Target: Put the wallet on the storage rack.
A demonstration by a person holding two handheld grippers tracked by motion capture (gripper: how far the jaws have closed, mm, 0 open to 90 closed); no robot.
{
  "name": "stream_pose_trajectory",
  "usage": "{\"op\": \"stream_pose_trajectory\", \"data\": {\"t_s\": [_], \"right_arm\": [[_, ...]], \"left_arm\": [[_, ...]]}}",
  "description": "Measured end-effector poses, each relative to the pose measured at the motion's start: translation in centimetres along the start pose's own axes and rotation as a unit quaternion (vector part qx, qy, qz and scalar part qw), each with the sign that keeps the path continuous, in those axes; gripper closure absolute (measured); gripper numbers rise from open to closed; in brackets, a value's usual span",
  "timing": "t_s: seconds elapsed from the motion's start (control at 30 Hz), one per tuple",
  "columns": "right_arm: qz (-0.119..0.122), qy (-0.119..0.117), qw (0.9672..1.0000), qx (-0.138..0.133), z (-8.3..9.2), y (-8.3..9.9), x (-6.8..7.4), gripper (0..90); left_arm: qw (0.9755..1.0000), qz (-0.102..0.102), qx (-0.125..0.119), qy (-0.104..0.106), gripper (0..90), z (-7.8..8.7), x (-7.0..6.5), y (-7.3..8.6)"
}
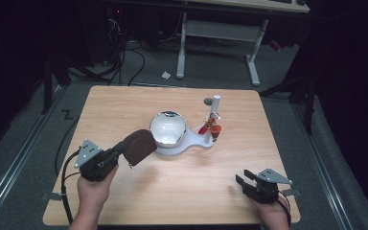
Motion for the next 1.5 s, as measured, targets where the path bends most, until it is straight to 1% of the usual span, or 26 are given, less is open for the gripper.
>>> {"op": "stream_pose_trajectory", "data": {"t_s": [0.17, 0.47, 0.5, 0.63, 0.8, 0.83, 1.0, 1.07, 1.13, 1.2, 1.27, 1.5], "right_arm": [[0.001, -0.001, 1.0000, -0.002, 0.2, 0.0, 0.1, 55.3], [0.004, -0.004, 1.0000, -0.002, 0.1, 0.0, 0.0, 55.3], [0.003, -0.004, 1.0000, -0.002, 0.1, 0.0, 0.0, 55.3], [0.004, -0.004, 1.0000, -0.004, 0.2, -0.1, 0.0, 55.3], [0.003, -0.005, 1.0000, -0.005, 0.2, -0.1, 0.0, 55.3], [0.004, -0.005, 1.0000, -0.005, 0.2, -0.1, -0.1, 55.3], [0.005, -0.005, 1.0000, -0.003, 0.2, 0.0, 0.0, 55.3], [0.006, -0.005, 1.0000, -0.003, 0.2, 0.0, 0.0, 55.3], [0.006, -0.005, 1.0000, -0.003, 0.2, 0.0, 0.0, 55.3], [0.006, -0.005, 1.0000, -0.003, 0.2, 0.0, 0.0, 55.4], [0.006, -0.005, 1.0000, -0.003, 0.2, -0.1, 0.0, 55.5], [0.007, -0.006, 1.0000, -0.003, 0.2, 0.0, 0.0, 55.5]], "left_arm": [[0.9999, -0.004, 0.008, 0.006, 87.6, -1.4, -0.2, -1.0], [0.9997, -0.010, 0.020, 0.008, 87.6, -3.8, -0.1, -2.4], [0.9997, -0.008, 0.021, 0.008, 87.5, -4.0, -0.1, -2.5], [0.9994, -0.008, 0.031, 0.008, 87.6, -4.9, 0.0, -2.6], [0.9992, -0.007, 0.040, 0.007, 87.5, -5.7, 0.0, -2.5], [0.9992, -0.004, 0.040, 0.007, 87.6, -5.9, 0.0, -2.5], [0.9987, -0.003, 0.051, 0.006, 87.5, -6.7, -0.1, -2.4], [0.9985, 0.002, 0.055, 0.006, 87.5, -7.0, -0.2, -2.3], [0.9982, 0.001, 0.060, 0.004, 87.5, -7.3, -0.2, -2.3], [0.9981, 0.000, 0.062, 0.002, 87.4, -7.5, -0.2, -2.3], [0.9980, 0.004, 0.064, -0.001, 87.4, -7.7, -0.2, -2.2], [0.9965, 0.005, 0.081, -0.018, 87.2, -8.7, 0.0, -2.2]]}}
Point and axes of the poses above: each handheld gripper's, and its own axes: z roughly backward along the jaws, y roughly out of its underside, x roughly to its left, the point moved 8 cm from there along -z, roughly forward along the jaws, and after that the axes turned 9 degrees about -z, right-handed, at the moved point
